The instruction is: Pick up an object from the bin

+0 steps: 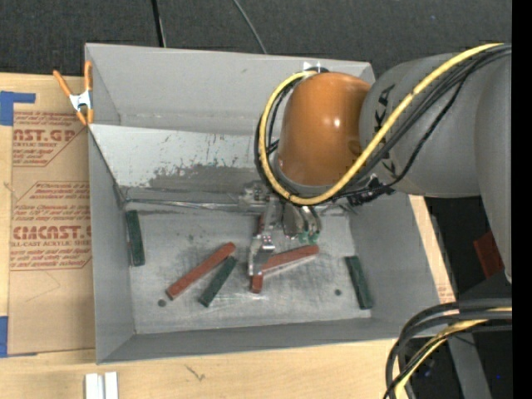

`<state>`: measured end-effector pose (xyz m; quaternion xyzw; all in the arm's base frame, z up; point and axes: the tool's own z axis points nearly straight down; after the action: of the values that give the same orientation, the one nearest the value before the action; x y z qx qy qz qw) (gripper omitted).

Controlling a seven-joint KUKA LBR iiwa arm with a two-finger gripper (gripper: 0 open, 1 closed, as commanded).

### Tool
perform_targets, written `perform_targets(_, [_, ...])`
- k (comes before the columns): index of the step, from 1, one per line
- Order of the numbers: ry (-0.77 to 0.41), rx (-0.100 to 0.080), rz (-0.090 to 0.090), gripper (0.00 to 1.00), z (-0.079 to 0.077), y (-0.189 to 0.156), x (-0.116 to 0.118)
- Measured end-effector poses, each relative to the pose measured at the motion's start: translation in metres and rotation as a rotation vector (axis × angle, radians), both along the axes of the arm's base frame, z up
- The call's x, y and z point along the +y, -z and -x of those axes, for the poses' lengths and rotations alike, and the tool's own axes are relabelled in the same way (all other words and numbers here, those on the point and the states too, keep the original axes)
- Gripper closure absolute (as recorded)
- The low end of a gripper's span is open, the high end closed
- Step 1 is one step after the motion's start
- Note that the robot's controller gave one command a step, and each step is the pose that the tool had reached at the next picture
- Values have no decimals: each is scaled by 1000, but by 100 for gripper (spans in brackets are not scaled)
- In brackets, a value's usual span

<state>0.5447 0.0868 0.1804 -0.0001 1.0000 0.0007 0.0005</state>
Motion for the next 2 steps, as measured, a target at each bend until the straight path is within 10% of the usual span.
perform_targets(2, [-390, 0, 0, 0, -14, 58, 48])
